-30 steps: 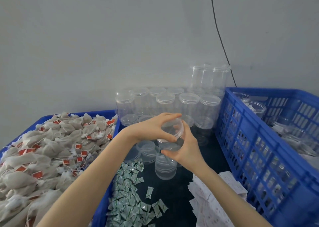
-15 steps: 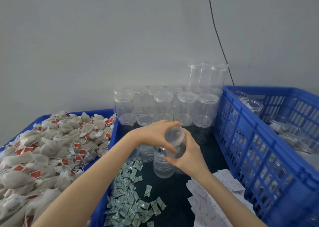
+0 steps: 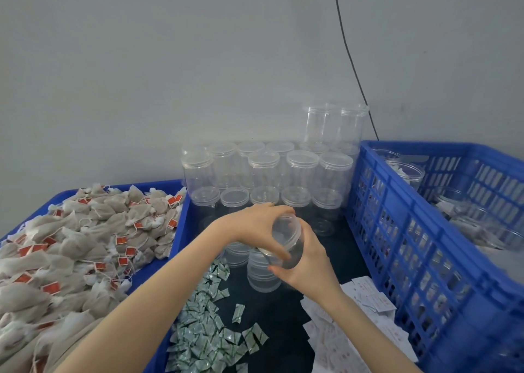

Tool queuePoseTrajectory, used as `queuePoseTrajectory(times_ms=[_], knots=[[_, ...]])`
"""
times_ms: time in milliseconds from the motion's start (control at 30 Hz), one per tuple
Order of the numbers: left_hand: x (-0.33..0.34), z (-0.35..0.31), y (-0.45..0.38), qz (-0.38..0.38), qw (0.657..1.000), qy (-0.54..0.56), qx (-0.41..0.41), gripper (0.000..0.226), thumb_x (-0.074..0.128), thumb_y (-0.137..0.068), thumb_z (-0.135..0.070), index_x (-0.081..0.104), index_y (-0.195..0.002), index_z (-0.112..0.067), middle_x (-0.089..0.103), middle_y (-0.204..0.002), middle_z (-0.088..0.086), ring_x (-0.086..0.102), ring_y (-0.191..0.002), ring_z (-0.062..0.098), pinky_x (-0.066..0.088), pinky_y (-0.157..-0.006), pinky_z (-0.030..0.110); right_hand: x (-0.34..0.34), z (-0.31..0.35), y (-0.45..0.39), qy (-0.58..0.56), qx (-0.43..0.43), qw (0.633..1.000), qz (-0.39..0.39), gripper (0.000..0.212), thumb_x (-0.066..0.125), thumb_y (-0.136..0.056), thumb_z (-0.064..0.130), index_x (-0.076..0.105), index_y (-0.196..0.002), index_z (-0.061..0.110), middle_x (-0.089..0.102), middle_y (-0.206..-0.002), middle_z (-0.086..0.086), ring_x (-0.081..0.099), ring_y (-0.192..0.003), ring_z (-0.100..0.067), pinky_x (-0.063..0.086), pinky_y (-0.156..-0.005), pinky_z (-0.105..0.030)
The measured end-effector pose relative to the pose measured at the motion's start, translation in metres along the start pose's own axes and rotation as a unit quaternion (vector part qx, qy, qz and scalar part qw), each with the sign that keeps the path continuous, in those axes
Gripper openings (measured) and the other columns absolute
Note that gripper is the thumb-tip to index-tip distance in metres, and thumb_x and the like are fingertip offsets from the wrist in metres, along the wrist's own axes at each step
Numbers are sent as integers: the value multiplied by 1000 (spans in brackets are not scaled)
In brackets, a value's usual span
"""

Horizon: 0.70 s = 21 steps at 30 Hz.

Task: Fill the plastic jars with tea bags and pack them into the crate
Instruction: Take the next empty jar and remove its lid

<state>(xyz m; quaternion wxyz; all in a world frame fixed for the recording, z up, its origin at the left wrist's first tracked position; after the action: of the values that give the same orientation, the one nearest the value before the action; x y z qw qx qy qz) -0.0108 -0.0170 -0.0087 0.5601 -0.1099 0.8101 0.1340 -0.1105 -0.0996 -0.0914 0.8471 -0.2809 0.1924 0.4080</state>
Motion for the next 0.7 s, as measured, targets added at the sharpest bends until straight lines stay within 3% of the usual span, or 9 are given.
queuePoseTrajectory(times_ms=[100, 167, 233, 300, 367, 467, 600, 667, 700], knots=[[1, 1, 0, -102, 975, -118, -156, 89, 38, -69, -88, 43, -132, -26, 59, -123, 2, 56, -108, 26, 40, -76, 36, 1, 4, 0, 37, -34, 998, -37, 100, 84, -62, 46, 31, -146, 33, 47, -140, 16, 47, -124, -5, 46, -99, -27], [6, 6, -2, -76, 977, -109, -166, 97, 25, -72, -89, 25, -147, -27, 50, -137, 10, 50, -122, 31, 39, -85, 40, 0, 6, -2, 69, -54, 995, -49, 101, 85, -65, 43, 32, -149, 25, 45, -144, 10, 44, -129, -10, 42, -104, -30], [11, 5, 1, 23, 996, 0, -90, 96, 43, -76, -81, -7, -149, -42, 11, -159, 5, 20, -144, 27, 30, -109, 45, -1, 4, -3, 60, -43, 996, -40, 101, 84, -66, 45, 30, -149, 28, 43, -145, 12, 44, -129, -9, 44, -102, -29], [10, 0, 6, 90, 995, 41, -1, 107, 68, -75, -61, -12, -145, -49, -6, -157, -11, 8, -144, 15, 23, -115, 39, -2, -1, -2, 40, -24, 998, -34, 103, 84, -64, 47, 27, -148, 30, 43, -145, 13, 46, -128, -9, 46, -98, -28], [4, -4, 6, 55, 998, -1, 42, 102, 76, -72, -46, 8, -148, -44, 20, -150, -4, 25, -136, 14, 32, -110, 34, -3, -4, 0, 32, -15, 999, -30, 104, 84, -62, 49, 27, -147, 34, 44, -143, 14, 48, -126, -8, 48, -97, -29], [-3, 2, 6, -34, 999, -27, -12, 82, 68, -66, -64, 34, -136, -38, 47, -132, -4, 45, -117, 17, 43, -97, 39, -1, -1, 3, 38, -32, 998, -39, 99, 85, -63, 46, 30, -144, 35, 45, -141, 17, 48, -124, -8, 47, -97, -28], [3, 0, 6, -165, 969, -123, -138, 87, 31, -67, -89, 49, -120, -22, 62, -110, 1, 58, -96, 25, 38, -71, 35, -2, 5, 7, 65, -55, 993, -82, 101, 87, -64, 42, 34, -148, 23, 47, -143, 9, 46, -129, -11, 45, -103, -32], [2, 0, 9, -188, 956, -157, -160, 95, 17, -69, -90, 49, -121, -18, 63, -112, 6, 59, -100, 28, 37, -72, 36, -2, 6, 7, 78, -63, 991, -93, 101, 88, -64, 40, 36, -147, 20, 48, -143, 6, 47, -130, -15, 44, -107, -38], [5, 3, 7, -157, 969, -126, -144, 96, 17, -71, -90, 44, -132, -20, 58, -125, 9, 56, -110, 29, 39, -78, 38, -2, 6, 7, 81, -63, 990, -94, 101, 88, -64, 41, 36, -148, 20, 48, -143, 6, 46, -131, -15, 43, -107, -38]])
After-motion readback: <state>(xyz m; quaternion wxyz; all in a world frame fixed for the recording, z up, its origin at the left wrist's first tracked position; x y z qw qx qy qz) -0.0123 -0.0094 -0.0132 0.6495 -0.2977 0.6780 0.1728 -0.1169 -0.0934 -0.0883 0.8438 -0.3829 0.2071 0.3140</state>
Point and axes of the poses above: each hand's wrist, its own y-axis away from the middle knuckle, its own x-axis out of the palm, z = x × y, the point moved 5 cm from there along -y, towards the middle knuckle
